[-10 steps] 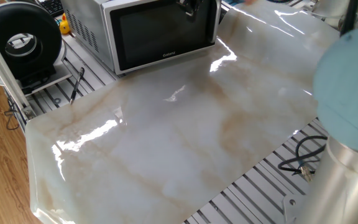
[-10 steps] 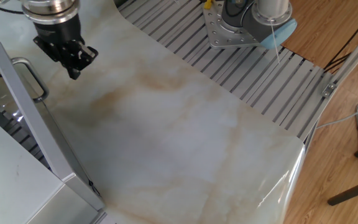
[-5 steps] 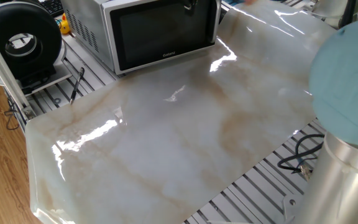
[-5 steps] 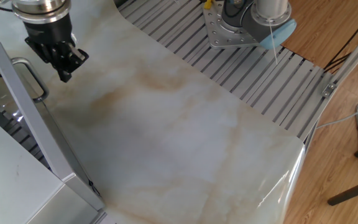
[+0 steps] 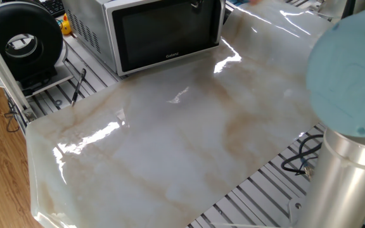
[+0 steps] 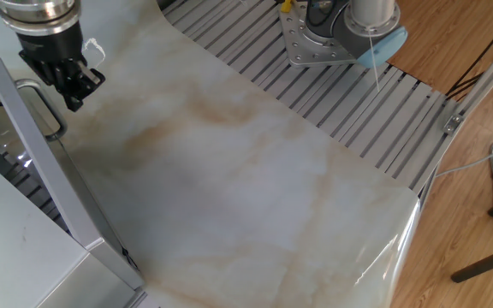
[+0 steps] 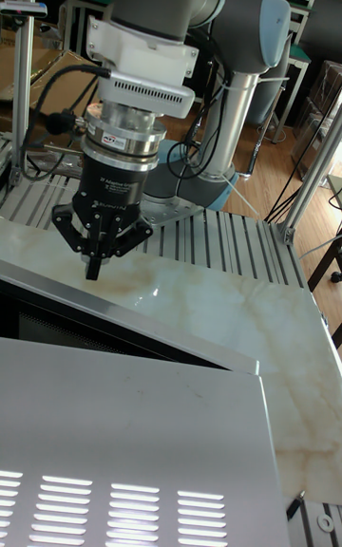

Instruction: Close the microwave door

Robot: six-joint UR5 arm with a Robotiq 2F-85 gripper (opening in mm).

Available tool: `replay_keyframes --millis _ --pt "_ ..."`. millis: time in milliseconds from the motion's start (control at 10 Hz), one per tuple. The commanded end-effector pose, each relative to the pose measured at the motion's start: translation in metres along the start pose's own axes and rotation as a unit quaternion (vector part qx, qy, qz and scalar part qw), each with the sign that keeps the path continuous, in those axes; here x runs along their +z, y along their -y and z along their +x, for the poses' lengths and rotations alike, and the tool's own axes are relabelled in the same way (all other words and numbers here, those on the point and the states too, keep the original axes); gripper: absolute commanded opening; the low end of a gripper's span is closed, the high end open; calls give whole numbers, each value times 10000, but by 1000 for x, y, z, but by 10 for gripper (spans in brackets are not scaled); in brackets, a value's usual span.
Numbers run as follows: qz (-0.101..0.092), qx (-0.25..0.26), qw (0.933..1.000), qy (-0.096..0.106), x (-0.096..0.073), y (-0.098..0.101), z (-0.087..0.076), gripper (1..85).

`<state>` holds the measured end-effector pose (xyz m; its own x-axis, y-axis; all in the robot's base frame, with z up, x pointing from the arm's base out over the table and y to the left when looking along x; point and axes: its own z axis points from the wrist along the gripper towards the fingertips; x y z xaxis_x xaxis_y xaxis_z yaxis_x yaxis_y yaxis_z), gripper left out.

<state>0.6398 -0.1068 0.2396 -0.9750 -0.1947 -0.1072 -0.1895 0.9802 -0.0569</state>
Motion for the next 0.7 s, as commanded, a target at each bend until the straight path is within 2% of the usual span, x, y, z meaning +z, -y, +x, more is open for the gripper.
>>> replay_keyframes --millis 0,200,300,400,600 --pt "-34 -181 9998 -66 -2 19 0 13" --pt "-62 -147 9999 -52 -2 20 0 13" --pt "-133 -76 9999 17 -2 16 -3 13" --pt "-115 -7 9999 107 -2 17 -8 13" --pt "-34 122 9998 138 -2 21 -10 13"
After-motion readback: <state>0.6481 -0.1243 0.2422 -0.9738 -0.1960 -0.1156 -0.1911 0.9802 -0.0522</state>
